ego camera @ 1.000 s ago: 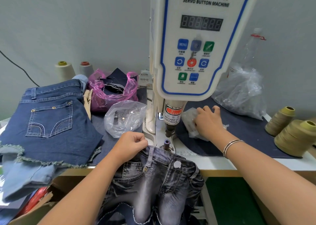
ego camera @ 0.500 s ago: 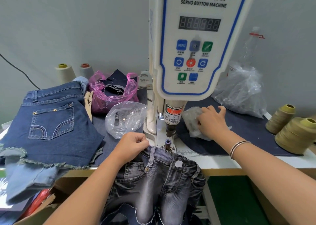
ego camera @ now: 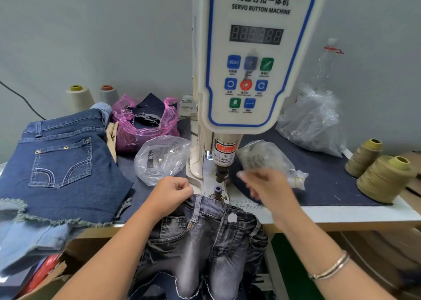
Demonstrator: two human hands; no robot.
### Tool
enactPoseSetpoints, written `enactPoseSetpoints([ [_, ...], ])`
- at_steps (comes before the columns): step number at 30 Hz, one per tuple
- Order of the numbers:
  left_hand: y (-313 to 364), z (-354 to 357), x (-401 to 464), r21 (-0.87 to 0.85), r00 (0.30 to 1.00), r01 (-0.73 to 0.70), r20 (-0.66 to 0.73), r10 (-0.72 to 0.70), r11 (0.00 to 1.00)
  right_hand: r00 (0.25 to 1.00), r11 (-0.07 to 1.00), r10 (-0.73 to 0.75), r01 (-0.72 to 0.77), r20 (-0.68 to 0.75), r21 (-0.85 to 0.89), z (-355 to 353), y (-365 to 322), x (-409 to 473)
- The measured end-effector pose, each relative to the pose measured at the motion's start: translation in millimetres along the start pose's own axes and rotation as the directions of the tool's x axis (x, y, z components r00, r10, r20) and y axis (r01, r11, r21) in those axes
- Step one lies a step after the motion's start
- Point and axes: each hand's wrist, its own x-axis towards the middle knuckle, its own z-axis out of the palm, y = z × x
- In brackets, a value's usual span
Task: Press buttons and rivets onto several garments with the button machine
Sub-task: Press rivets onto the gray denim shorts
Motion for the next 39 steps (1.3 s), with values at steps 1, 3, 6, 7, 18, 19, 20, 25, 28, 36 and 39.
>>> enactPoseSetpoints([
  [1, 0.2, 0.2, -0.4, 0.001, 1.000, -0.001, 0.000, 0.001, 1.000, 0.990, 0.986, 0.113, -0.123, 0.088, 0.115, 10.1, 4.1, -5.4],
  [3, 0.6, 0.1, -0.6, 0.010, 1.000, -0.002, -0.008, 0.002, 1.000, 0.966, 0.939, 0.200, -0.236, 0.161, 0.249, 23.3, 9.8, -9.6],
  [6, -0.4, -0.2, -0.1, 0.012, 1.000, 0.002, -0.015, -0.001, 1.000, 0.951, 0.894, 0.229, -0.290, 0.208, 0.342, 27.0, 7.9, -6.4],
  [7, -0.8, -0.3, 0.1, 0.011, 1.000, 0.002, -0.012, -0.002, 1.000, 0.943, 0.881, 0.228, -0.306, 0.242, 0.361, 27.2, 6.8, -5.9],
  [18, -0.4, 0.2, -0.2, -0.004, 1.000, 0.020, -0.012, -0.020, 1.000, 0.832, 0.621, 0.382, -0.554, 0.403, 0.555, 29.0, -3.0, 0.6],
  [19, -0.6, 0.1, 0.0, -0.003, 1.000, 0.020, -0.014, -0.020, 1.000, 0.815, 0.582, 0.396, -0.580, 0.423, 0.571, 28.4, -3.8, 1.3],
  [20, -0.7, 0.2, 0.3, -0.002, 1.000, 0.021, -0.015, -0.021, 1.000, 0.800, 0.551, 0.408, -0.600, 0.441, 0.579, 28.1, -4.4, 1.7],
  [25, -1.8, 0.5, -0.6, -0.009, 1.000, 0.014, -0.013, -0.014, 1.000, 0.781, 0.532, 0.412, -0.625, 0.470, 0.571, 30.9, -5.2, 1.1],
  [28, -1.0, 0.4, -0.1, -0.011, 1.000, 0.011, -0.013, -0.011, 1.000, 0.776, 0.531, 0.411, -0.630, 0.478, 0.567, 31.8, -4.4, 1.0],
  [36, -2.2, 0.1, 0.7, -0.009, 1.000, 0.015, -0.014, -0.015, 1.000, 0.743, 0.386, 0.386, -0.669, 0.547, 0.636, 28.7, -6.9, -7.3],
  [39, -0.2, 0.6, 0.1, -0.017, 1.000, 0.017, -0.011, -0.017, 1.000, 0.741, 0.360, 0.365, -0.670, 0.563, 0.649, 27.0, -9.1, -9.4],
])
